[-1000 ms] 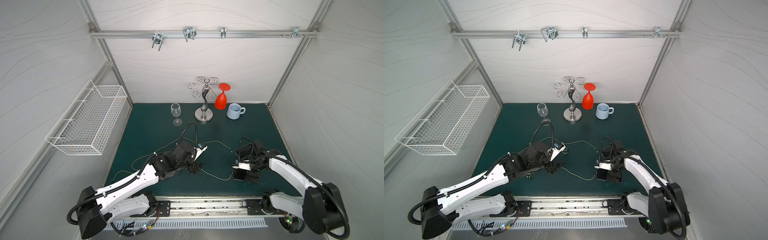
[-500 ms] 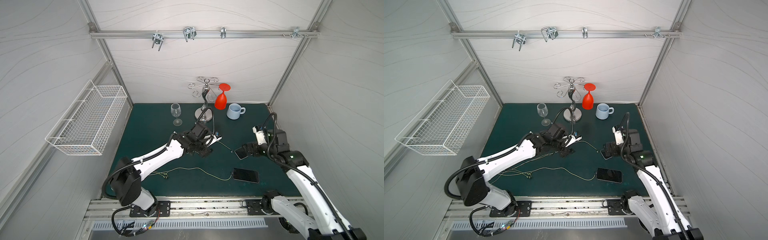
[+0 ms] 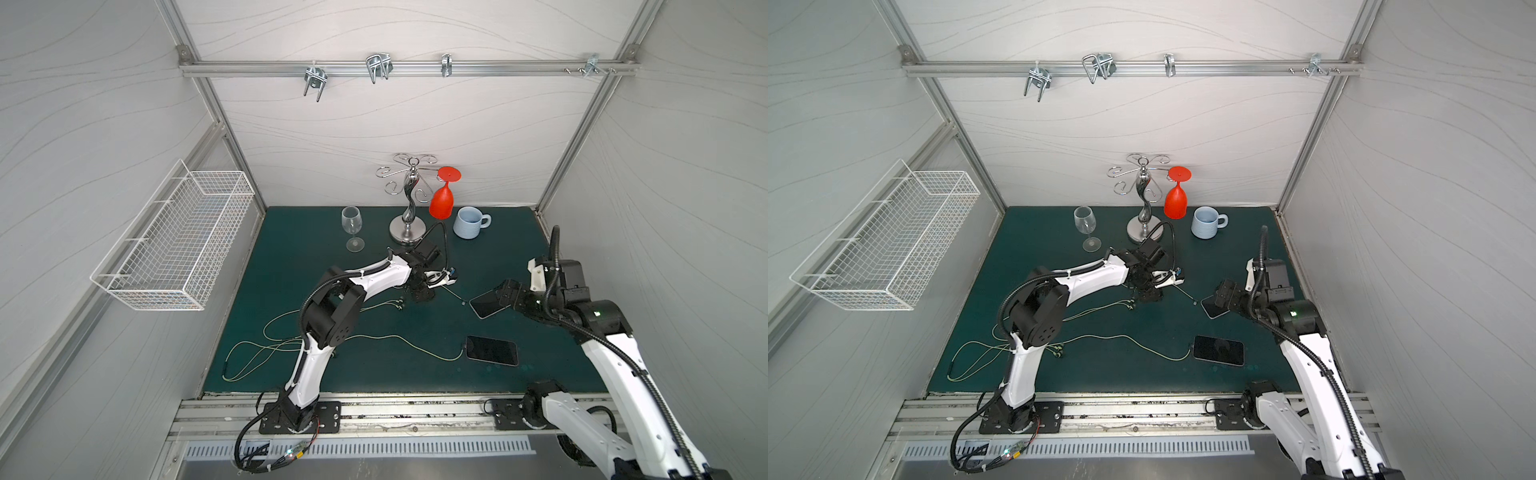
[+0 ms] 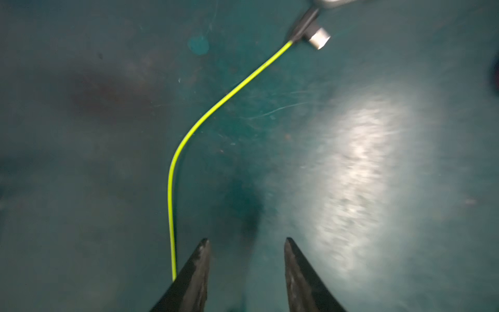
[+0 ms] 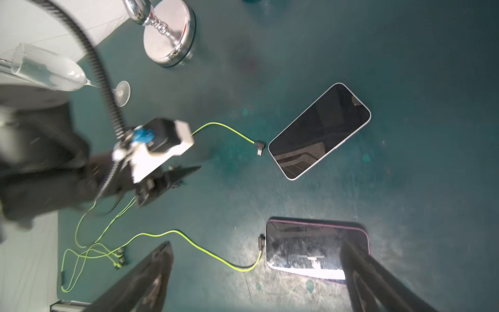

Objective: Plug wired earphones into phones
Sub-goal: Pick up the wired earphone from the center of the board.

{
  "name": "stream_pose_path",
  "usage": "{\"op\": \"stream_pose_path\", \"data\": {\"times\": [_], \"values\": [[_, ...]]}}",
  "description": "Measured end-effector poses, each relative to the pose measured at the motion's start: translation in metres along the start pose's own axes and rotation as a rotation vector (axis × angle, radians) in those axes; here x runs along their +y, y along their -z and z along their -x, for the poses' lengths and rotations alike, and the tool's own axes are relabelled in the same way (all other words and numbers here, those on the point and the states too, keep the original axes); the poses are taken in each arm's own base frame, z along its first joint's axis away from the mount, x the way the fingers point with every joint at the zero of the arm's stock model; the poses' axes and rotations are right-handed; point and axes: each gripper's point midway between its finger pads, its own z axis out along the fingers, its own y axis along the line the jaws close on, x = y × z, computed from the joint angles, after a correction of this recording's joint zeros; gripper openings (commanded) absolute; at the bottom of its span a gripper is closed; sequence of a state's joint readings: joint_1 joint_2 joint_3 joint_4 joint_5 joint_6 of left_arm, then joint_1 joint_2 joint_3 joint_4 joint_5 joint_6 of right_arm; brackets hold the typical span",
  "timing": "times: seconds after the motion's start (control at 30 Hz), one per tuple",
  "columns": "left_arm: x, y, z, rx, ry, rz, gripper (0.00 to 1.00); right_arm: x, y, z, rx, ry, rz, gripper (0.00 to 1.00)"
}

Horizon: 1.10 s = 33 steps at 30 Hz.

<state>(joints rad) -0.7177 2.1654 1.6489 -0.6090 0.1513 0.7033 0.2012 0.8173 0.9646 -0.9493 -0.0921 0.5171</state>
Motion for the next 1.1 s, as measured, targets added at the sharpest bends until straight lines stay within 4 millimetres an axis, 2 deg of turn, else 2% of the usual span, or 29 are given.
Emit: {"op": "stream_pose_path", "data": {"times": [0.2, 0.37, 0.53, 0.87, 0.97, 1.07, 1.1], "values": [[0.028, -0.010, 0.007, -0.010, -0.037, 0.041, 0.46, -0.005, 0.007, -0.011, 0.010, -0.020, -0.006, 0.95], [0.041, -0.013, 0.015, -0.024, -0.076, 0.048, 0.44, -0.007, 0.006, -0.014, 0.020, -0.022, -0.014, 0.93], [0.038, -0.023, 0.011, -0.006, -0.091, 0.006, 0.40, -0.009, 0.003, -0.014, 0.031, -0.017, -0.024, 0.93], [0.032, -0.026, 0.015, -0.005, -0.098, -0.070, 0.31, -0.012, -0.008, -0.017, 0.082, -0.004, -0.051, 0.90], [0.030, -0.026, 0.015, 0.005, -0.104, -0.090, 0.21, -0.012, -0.008, -0.017, 0.084, -0.002, -0.052, 0.90], [0.027, -0.027, 0.013, 0.014, -0.110, -0.109, 0.00, -0.013, -0.008, -0.017, 0.086, -0.002, -0.055, 0.89], [0.027, -0.026, 0.014, 0.013, -0.112, -0.109, 0.00, -0.013, -0.009, -0.017, 0.088, -0.003, -0.056, 0.89]]}}
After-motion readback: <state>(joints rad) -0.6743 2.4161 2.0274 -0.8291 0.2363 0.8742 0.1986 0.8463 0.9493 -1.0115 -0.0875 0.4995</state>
